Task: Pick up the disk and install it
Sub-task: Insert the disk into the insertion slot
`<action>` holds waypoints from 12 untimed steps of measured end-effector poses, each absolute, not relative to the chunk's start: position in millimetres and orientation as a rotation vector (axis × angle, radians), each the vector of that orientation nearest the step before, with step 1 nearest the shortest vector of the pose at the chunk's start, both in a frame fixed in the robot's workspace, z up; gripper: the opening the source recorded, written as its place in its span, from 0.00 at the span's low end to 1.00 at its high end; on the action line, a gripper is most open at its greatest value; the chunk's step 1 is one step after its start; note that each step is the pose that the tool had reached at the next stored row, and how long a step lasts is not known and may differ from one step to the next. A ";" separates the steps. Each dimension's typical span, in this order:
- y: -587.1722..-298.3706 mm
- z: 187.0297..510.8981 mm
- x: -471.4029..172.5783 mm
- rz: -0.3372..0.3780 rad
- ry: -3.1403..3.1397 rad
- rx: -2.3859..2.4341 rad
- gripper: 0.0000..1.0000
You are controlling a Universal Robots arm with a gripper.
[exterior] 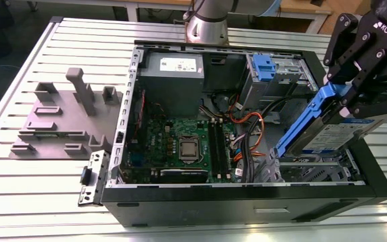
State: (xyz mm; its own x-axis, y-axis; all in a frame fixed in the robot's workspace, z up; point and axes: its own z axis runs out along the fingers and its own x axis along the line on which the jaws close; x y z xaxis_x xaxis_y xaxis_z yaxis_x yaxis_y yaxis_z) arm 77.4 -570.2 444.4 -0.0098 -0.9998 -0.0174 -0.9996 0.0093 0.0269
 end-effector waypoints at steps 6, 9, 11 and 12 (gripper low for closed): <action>-570.2 440.7 78.9 -0.049 -2.235 2.198 0.36; -570.2 438.4 79.0 -0.049 -2.237 2.196 0.36; -570.2 436.6 79.0 -0.049 -2.237 2.196 0.36; -570.2 435.4 79.0 -0.049 -2.237 2.196 0.36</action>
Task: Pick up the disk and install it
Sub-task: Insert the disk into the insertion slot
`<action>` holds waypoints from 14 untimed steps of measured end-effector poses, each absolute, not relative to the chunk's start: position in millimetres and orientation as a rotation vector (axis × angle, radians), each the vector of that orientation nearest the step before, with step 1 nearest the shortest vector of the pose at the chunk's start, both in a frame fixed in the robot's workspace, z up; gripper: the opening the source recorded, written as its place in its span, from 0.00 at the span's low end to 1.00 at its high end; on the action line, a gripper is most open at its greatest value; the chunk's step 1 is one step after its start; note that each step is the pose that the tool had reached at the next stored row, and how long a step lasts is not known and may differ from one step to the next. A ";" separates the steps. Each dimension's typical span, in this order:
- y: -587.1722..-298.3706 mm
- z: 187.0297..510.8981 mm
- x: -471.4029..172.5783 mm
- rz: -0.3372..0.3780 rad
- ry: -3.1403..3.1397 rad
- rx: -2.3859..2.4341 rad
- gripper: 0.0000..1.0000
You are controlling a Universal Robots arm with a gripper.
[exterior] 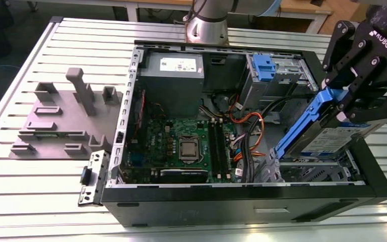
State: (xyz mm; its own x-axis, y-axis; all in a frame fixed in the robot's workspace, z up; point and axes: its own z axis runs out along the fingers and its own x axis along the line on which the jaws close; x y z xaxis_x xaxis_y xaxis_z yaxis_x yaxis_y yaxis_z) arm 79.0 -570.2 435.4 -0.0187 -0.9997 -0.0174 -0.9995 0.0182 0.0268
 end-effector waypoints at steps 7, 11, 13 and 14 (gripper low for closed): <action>-570.2 425.8 79.0 -0.049 -2.237 2.196 0.36; -570.2 422.0 79.0 -0.049 -2.237 2.196 0.36; -570.2 422.0 79.0 -0.049 -2.237 2.196 0.36; -570.2 422.0 79.0 -0.049 -2.237 2.196 0.36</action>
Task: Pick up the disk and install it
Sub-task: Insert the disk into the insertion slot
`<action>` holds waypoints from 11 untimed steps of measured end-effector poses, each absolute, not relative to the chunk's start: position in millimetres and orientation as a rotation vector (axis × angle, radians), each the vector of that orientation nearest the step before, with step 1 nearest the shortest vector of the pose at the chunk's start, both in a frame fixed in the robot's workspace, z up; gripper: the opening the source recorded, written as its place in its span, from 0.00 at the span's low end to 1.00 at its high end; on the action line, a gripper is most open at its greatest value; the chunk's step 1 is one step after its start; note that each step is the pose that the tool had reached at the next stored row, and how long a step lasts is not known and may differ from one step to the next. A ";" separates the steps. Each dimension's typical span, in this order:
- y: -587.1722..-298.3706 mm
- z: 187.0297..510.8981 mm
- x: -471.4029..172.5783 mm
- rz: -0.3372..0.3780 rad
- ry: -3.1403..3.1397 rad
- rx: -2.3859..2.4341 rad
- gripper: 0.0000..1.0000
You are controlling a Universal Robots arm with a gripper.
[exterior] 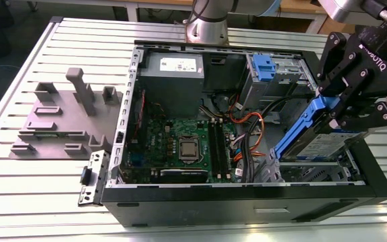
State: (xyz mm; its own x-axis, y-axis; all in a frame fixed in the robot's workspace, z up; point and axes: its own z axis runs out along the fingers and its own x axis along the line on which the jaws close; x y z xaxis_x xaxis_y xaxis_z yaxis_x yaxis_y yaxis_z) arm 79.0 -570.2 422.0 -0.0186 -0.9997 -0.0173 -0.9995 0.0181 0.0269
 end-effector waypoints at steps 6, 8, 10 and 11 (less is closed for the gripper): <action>-570.2 422.0 79.1 -0.049 -2.237 2.196 0.38; -570.1 421.5 79.0 -0.049 -2.237 2.196 0.44; -570.2 419.4 79.1 -0.049 -2.237 2.196 0.44; -570.2 417.7 79.1 -0.049 -2.237 2.196 0.44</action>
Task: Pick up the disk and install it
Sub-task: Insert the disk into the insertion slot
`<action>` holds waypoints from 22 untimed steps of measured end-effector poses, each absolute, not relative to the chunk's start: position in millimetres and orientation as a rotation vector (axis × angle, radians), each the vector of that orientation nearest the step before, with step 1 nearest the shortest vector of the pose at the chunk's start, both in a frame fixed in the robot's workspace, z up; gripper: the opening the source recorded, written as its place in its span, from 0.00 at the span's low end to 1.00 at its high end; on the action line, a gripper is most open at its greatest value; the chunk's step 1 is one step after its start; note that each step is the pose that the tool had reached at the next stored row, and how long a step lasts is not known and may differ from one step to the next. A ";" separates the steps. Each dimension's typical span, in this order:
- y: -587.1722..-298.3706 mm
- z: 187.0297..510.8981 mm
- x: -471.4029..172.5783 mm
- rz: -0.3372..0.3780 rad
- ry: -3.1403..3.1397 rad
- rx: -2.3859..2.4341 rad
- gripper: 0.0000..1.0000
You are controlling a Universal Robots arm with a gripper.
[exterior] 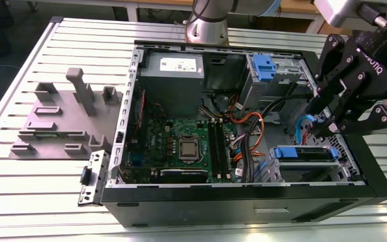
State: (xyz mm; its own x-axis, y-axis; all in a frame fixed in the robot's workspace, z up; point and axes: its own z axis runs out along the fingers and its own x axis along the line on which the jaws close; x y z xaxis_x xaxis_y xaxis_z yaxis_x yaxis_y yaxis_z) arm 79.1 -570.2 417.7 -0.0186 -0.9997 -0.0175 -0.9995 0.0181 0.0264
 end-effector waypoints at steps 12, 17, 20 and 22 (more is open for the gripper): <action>-570.2 395.9 79.0 -0.049 -2.237 2.196 0.19; -570.1 390.0 79.1 -0.046 -2.238 2.197 0.11; -570.2 389.9 79.1 -0.046 -2.238 2.197 0.11; -570.2 389.8 79.1 -0.046 -2.238 2.197 0.11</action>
